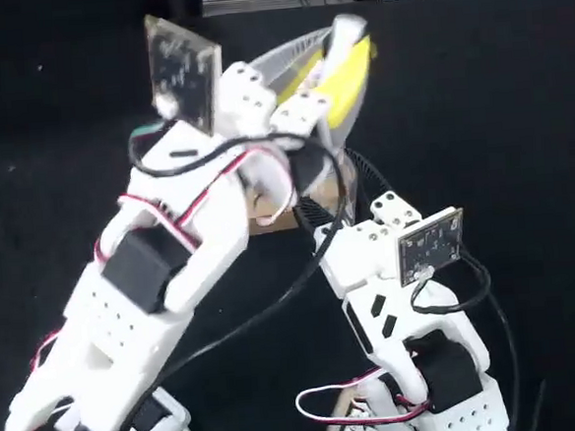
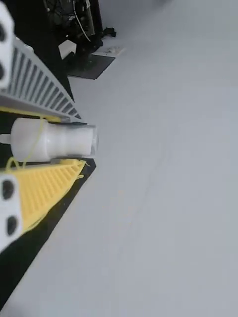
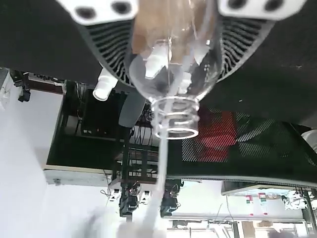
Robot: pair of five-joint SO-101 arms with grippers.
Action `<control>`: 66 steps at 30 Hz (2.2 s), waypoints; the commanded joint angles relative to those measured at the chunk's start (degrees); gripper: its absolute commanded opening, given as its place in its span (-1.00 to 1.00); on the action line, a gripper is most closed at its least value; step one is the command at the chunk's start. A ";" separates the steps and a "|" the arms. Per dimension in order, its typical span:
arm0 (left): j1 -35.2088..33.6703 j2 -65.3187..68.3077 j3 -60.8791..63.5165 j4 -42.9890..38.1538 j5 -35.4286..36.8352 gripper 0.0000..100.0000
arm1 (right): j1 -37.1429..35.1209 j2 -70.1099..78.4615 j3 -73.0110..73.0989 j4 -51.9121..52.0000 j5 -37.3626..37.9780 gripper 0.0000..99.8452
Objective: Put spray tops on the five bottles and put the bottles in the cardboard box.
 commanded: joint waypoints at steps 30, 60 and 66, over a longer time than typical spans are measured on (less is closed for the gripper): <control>-39.69 -54.24 55.43 -7.82 0.62 -0.47 | 22.86 29.14 2.33 -38.33 3.08 -0.97; -60.97 -66.02 87.87 -10.73 8.18 -0.47 | 10.11 48.92 8.48 -66.46 -8.26 -0.98; -61.49 -66.02 87.96 -7.82 9.58 -0.47 | 10.11 60.79 8.48 -83.08 -8.18 -0.98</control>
